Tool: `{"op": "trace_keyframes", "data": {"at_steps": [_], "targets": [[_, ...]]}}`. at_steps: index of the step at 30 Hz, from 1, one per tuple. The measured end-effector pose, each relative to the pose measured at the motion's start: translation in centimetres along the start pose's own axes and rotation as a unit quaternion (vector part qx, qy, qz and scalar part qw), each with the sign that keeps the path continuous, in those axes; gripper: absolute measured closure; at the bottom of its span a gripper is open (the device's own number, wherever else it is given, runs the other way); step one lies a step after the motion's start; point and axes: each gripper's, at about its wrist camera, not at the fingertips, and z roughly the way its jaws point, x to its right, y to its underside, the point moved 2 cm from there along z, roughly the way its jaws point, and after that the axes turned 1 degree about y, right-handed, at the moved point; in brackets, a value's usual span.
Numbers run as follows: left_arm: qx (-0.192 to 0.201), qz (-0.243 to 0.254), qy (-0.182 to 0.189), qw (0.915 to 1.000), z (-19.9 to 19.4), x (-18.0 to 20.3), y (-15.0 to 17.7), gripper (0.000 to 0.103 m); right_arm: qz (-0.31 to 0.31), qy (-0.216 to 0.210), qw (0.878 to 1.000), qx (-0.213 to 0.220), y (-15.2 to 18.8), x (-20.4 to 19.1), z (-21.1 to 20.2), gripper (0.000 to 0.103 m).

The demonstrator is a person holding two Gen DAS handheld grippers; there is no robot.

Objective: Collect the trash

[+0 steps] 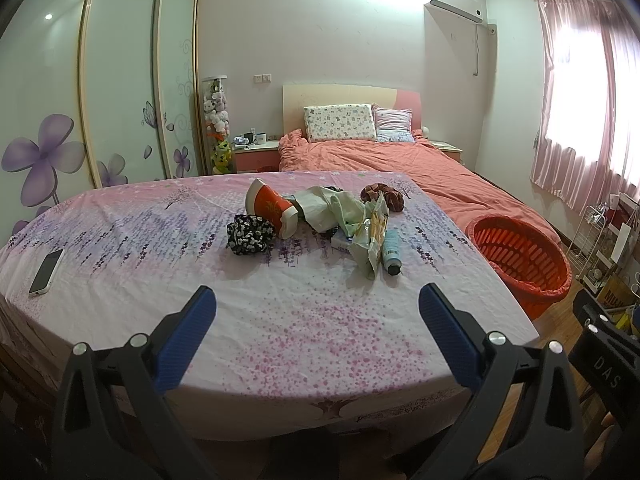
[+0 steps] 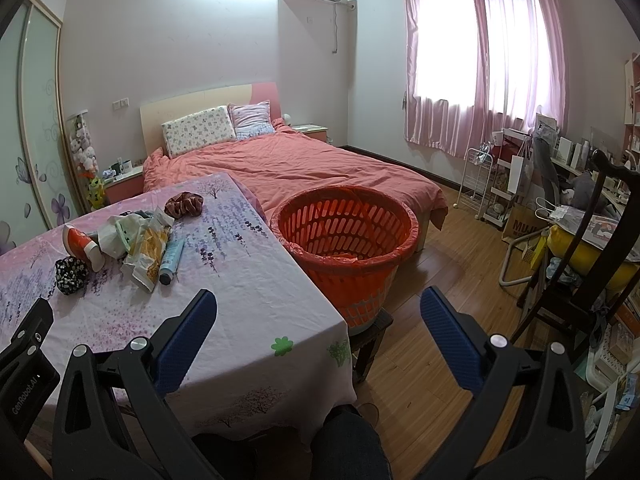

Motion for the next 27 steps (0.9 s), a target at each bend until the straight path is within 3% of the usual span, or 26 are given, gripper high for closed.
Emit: {"op": "trace_keyframes", "data": {"at_steps": [27], "targets": [[-0.001,-0.001,0.000,1.0000,-0.09,-0.09,-0.07,0.004,-0.002,0.001,1.000,-0.001,0.18,-0.18,0.10,0.002]]}}
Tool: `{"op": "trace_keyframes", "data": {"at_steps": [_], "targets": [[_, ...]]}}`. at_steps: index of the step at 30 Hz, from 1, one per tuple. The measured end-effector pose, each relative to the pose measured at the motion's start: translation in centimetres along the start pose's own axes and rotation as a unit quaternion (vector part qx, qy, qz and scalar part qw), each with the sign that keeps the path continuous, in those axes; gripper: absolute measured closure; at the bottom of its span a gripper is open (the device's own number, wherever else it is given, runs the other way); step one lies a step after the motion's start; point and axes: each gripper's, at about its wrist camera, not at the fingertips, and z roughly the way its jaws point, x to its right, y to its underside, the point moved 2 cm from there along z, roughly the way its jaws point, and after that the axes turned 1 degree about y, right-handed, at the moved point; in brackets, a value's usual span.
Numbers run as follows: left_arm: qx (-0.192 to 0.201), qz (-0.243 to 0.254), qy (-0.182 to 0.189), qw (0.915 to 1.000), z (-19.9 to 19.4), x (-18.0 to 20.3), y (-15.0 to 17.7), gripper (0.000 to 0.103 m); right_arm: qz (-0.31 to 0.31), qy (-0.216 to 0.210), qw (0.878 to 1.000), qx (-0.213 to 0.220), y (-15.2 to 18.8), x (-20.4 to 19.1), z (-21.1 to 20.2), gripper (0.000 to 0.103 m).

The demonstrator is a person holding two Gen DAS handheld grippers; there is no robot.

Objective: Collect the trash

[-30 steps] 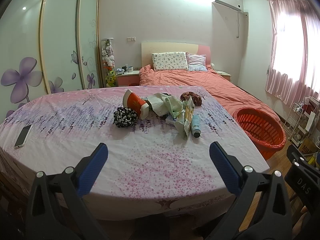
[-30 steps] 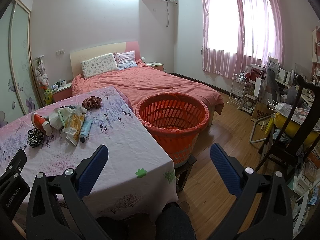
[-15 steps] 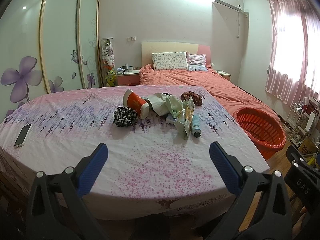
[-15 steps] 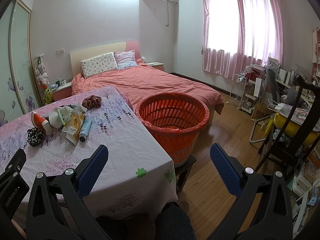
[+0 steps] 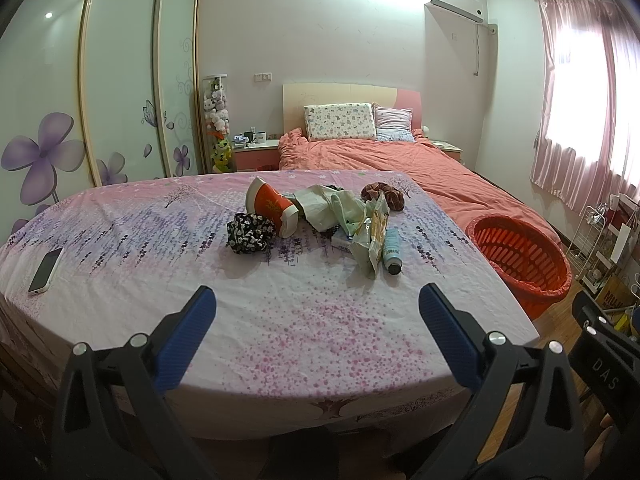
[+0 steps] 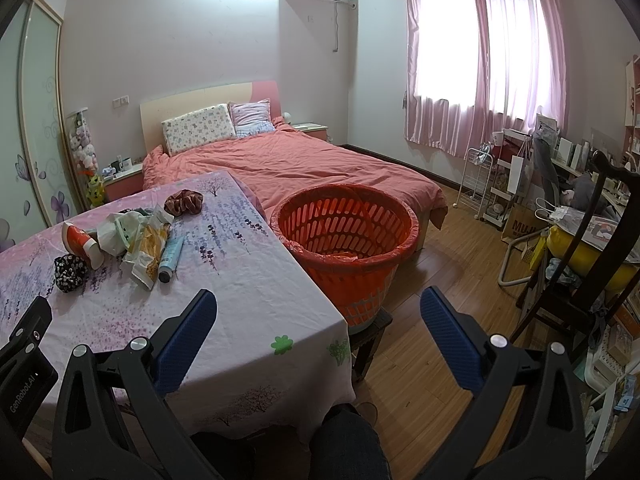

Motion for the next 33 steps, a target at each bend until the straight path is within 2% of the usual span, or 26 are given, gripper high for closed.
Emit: {"op": "trace_keyframes", "data": {"at_steps": [27,33], "targets": [[-0.004,-0.001,0.000,1.0000,-0.1,-0.1,-0.2,0.004,-0.001,0.001,1.000,-0.003,0.2,-0.3,0.3,0.002],[-0.011,-0.010,-0.013,0.9998,1.0,-0.9,-0.5,0.004,-0.008,-0.004,1.000,-0.005,-0.3,-0.7,1.0,0.002]]}}
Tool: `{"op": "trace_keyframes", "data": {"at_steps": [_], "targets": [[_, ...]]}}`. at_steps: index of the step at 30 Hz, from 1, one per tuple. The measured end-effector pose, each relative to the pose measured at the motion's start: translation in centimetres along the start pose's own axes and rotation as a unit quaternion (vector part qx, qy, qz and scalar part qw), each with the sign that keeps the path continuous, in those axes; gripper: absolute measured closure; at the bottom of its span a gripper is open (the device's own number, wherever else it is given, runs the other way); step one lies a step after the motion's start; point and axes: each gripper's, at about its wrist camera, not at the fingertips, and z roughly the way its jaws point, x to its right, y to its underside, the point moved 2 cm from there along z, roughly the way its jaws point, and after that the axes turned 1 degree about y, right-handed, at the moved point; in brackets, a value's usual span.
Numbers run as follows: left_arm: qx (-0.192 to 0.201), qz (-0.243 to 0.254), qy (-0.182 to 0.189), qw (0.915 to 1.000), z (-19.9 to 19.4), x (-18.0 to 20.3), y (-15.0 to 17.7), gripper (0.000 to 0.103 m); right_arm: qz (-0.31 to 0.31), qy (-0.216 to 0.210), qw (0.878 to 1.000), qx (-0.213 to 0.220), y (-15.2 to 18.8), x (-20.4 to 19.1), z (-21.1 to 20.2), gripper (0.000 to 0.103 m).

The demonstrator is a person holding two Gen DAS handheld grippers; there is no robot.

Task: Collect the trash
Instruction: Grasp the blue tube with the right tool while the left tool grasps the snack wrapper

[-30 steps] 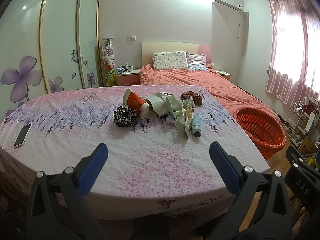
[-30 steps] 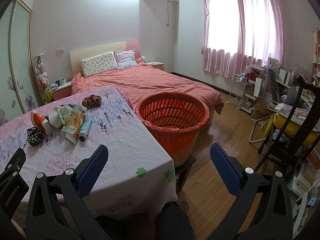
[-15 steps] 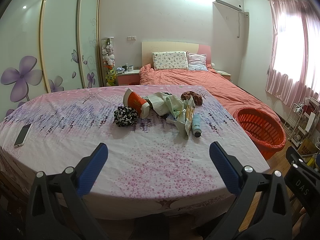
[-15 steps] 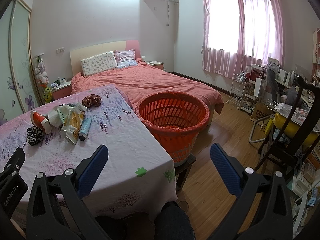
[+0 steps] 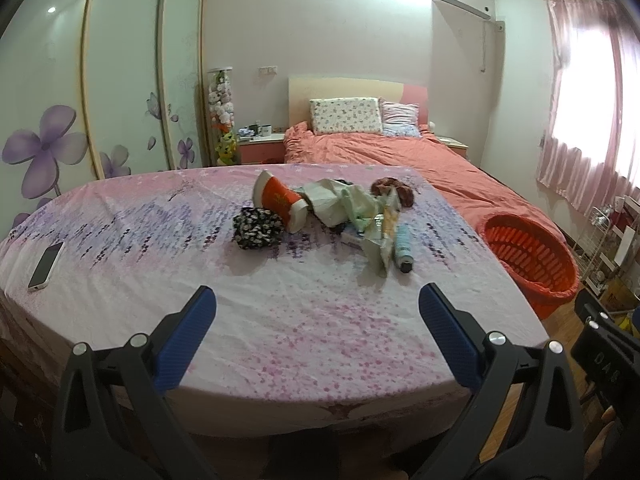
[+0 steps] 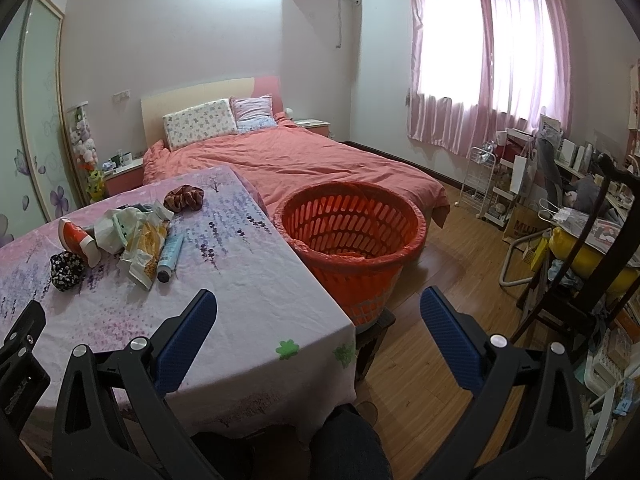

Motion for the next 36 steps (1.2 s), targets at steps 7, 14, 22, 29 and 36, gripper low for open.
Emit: {"op": "trace_keyframes", "data": {"at_steps": [7,14,22,29,36], "targets": [[-0.013,-0.029,-0.034,0.9989,2.8,-3.2,-0.5,0.004,-0.017,-0.035,0.999,-0.015,-0.6,-2.1,2.2,0.002],[-0.025,-0.049,-0.051,0.9972,5.5,-6.0,-1.3,0.004,-0.029,-0.092,0.994,-0.041,-1.6,-5.4,6.0,0.014],[-0.024,-0.052,-0.056,0.9968,8.1,-7.7,-1.9,0.004,-0.055,-0.164,0.979,-0.107,-2.3,-10.6,11.9,0.052],[-0.035,-0.054,-0.047,0.9968,10.4,-8.8,-2.3,0.009,-0.078,-0.194,0.964,-0.162,-1.4,-14.5,14.9,0.063],[-0.053,-0.049,-0.007,0.9974,12.4,-7.7,-2.8,0.009,-0.092,-0.194,0.962,-0.171,-0.8,-15.1,15.5,0.074]]}}
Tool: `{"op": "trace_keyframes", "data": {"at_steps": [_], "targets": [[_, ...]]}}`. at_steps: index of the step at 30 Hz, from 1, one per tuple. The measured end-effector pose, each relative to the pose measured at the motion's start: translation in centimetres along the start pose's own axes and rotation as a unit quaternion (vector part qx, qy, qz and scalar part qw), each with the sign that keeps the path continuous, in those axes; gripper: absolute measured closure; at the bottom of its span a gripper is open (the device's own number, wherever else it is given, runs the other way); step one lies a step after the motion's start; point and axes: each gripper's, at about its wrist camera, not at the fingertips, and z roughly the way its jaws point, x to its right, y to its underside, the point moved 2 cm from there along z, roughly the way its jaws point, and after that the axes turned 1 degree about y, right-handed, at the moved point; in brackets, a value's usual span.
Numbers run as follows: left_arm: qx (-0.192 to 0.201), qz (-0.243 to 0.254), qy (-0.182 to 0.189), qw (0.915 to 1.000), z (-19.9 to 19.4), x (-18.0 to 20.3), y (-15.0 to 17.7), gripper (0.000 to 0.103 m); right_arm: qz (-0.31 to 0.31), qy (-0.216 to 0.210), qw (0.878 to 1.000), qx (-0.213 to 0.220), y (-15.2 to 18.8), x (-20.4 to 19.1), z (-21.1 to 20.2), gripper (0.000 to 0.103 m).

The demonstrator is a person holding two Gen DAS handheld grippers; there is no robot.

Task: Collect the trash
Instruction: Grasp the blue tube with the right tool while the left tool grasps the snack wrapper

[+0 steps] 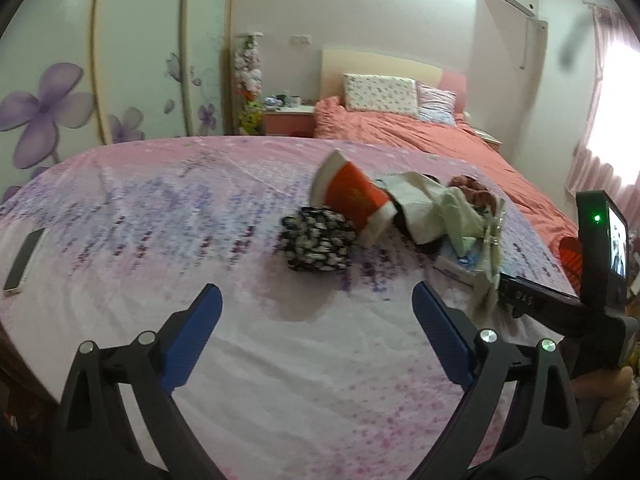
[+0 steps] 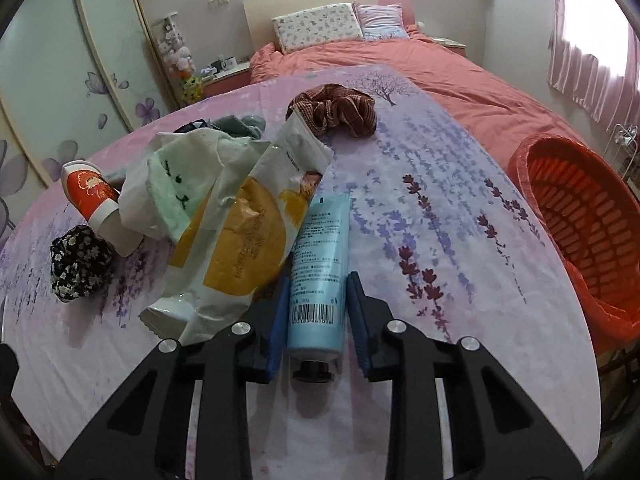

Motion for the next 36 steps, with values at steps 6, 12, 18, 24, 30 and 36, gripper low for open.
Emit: {"op": "trace_keyframes", "data": {"at_steps": [6,12,18,24,30,36], "targets": [[-0.018,0.017,0.061,0.9978,1.6,3.4,-0.6,0.009,0.030,0.049,0.998,0.006,-0.3,4.0,-0.3,0.074],[-0.040,0.058,0.126,0.9896,3.4,8.5,-1.1,0.015,0.061,0.074,0.995,0.007,-1.2,8.0,0.0,0.074],[-0.065,0.103,0.153,0.9807,5.0,12.9,-0.6,0.020,0.049,0.058,0.997,0.011,-0.8,8.4,-0.4,0.074],[-0.085,0.125,0.163,0.9750,6.3,14.8,0.0,0.027,0.042,0.047,0.998,0.016,0.0,9.2,-1.4,0.074],[-0.109,0.154,0.180,0.9653,8.0,17.4,0.6,0.036,0.064,0.029,0.997,0.013,0.4,10.3,-1.8,0.074],[-0.137,0.169,0.176,0.9599,10.0,19.1,1.3,0.048,0.078,0.008,0.997,0.012,0.6,10.8,-1.7,0.074]]}}
